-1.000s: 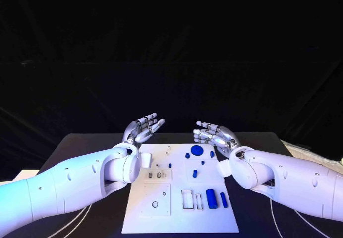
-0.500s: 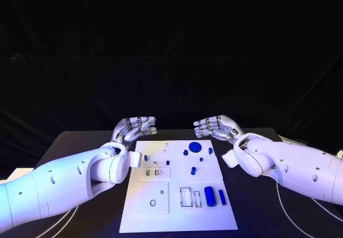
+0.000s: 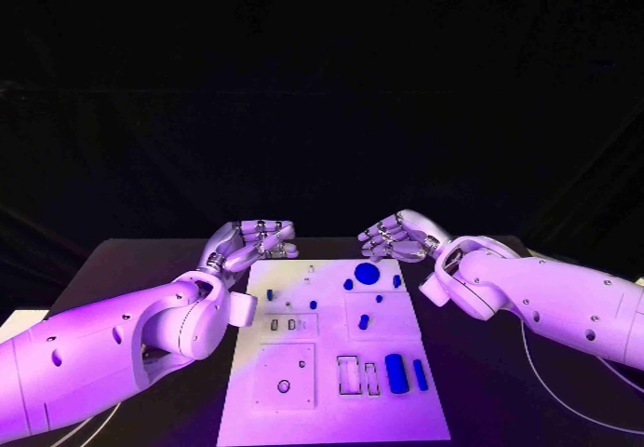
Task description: Assemble the parts on the task board
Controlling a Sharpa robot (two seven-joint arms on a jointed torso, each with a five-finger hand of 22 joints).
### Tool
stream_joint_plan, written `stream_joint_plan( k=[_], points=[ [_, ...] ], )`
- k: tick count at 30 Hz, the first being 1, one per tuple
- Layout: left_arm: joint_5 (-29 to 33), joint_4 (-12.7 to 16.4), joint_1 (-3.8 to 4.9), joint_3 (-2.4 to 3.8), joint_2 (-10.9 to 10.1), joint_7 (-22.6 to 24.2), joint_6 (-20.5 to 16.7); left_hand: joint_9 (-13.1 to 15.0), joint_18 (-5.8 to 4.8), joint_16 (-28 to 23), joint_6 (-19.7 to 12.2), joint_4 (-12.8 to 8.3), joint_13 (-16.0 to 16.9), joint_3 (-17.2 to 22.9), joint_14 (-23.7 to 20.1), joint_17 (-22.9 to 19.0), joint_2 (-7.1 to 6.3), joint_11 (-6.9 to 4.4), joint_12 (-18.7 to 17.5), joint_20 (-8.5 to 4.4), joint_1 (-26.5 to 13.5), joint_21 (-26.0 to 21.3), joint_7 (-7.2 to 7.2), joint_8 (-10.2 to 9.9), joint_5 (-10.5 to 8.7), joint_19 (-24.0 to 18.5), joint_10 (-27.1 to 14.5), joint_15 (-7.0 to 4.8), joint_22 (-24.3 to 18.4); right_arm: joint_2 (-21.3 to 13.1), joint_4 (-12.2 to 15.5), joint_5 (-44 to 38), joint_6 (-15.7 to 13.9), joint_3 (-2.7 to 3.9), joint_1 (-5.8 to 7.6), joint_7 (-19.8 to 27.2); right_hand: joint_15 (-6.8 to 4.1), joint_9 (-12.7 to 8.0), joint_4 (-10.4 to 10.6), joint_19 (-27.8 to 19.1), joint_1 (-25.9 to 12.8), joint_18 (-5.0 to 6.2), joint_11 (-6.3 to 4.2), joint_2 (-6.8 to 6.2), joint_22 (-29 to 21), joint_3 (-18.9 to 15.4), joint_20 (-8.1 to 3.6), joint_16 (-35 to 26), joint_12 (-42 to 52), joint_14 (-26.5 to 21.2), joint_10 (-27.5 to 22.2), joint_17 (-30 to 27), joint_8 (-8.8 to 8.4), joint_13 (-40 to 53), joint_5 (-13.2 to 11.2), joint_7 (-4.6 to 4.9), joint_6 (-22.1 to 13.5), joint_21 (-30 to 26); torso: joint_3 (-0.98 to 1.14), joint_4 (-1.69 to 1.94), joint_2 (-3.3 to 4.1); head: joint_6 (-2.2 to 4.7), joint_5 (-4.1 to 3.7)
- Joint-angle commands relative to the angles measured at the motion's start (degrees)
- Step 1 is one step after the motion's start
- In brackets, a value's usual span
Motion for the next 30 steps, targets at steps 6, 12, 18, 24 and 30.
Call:
stream_joint_plan(
  k=[6,12,18,24,30],
  points=[
    [4.57,4.65,0.46,0.24,-2.22,-1.68,3.10,-0.10,0.65,-0.48,0.35,-0.19,-0.05,-0.30,0.53,0.45,0.28,0.03,-0.42,-0.11,-0.50,0.42,0.05,-0.37,-0.05,0.60,0.47,0.05,0.12,0.73,1.27,-30.91,4.39,0.09,1.25,-14.04,-4.77,0.09,0.34,8.69,-0.98,0.69,-3.15,-2.84,10.01,-1.79,-5.13,10.76,-1.13,16.22,5.36,8.27,-0.47,0.23,0.12,-2.30,3.57,17.50,-0.47,0.65,3.06,0.98,-1.15],
    [4.93,7.22,0.76,0.27,-3.39,-2.04,3.00,-0.12,0.61,-0.65,0.33,-0.10,-0.06,-0.55,0.51,0.62,0.16,0.11,-0.61,-0.11,-0.85,0.44,0.16,-0.51,-0.07,0.68,0.46,0.10,0.12,1.57,1.59,-40.61,6.21,0.11,2.07,-17.88,-4.83,0.05,2.22,8.39,-1.95,0.69,-3.16,-4.12,14.44,-1.44,-5.25,21.01,-1.57,16.22,3.12,15.75,-0.63,0.11,-0.39,-2.73,3.64,24.42,-0.65,1.25,4.56,1.52,-1.07],
    [4.99,8.43,0.92,0.29,-3.53,-2.16,3.08,-0.12,0.60,-0.71,0.32,-0.08,-0.06,-0.62,0.49,0.69,0.14,0.13,-0.68,-0.12,-0.95,0.45,0.19,-0.56,-0.07,0.71,0.45,0.12,0.12,2.32,2.24,-44.91,8.08,0.11,2.31,-19.11,-4.75,0.06,3.70,9.38,-1.50,-0.05,-3.15,-5.03,22.79,-1.13,-5.11,29.69,-1.37,15.32,1.75,23.21,-0.62,0.19,-0.61,-3.13,3.35,32.50,-0.74,1.64,5.48,1.87,-1.32],
    [5.00,8.55,0.95,0.29,-3.34,-2.26,3.08,-0.13,0.59,-0.80,0.27,-0.10,-0.07,-0.67,0.44,0.74,0.13,0.17,-0.77,-0.11,-0.99,0.45,0.23,-0.63,-0.06,0.73,0.40,0.14,0.12,2.92,2.51,-46.83,9.39,0.11,2.40,-19.55,-4.84,0.06,4.02,8.74,-0.86,-0.13,-3.22,-5.02,23.92,-0.67,-5.01,31.06,-1.45,14.55,1.27,24.42,-0.61,0.11,-0.54,-3.43,3.32,33.77,-0.92,1.61,6.20,2.02,-1.45],
    [5.01,8.33,0.95,0.29,-3.10,-2.37,3.10,-0.15,0.57,-0.91,0.23,-0.12,-0.08,-0.71,0.36,0.79,0.13,0.20,-0.86,-0.10,-1.02,0.45,0.27,-0.70,-0.05,0.73,0.36,0.18,0.11,3.24,2.60,-47.82,11.14,0.11,2.48,-19.85,-4.93,0.10,4.48,9.09,-0.69,-0.42,-3.37,-4.94,26.33,-0.21,-5.03,33.77,-1.35,14.51,1.35,27.21,-0.53,0.09,-0.49,-3.73,3.57,35.75,-1.14,1.59,6.81,1.82,-1.66]
  ],
)
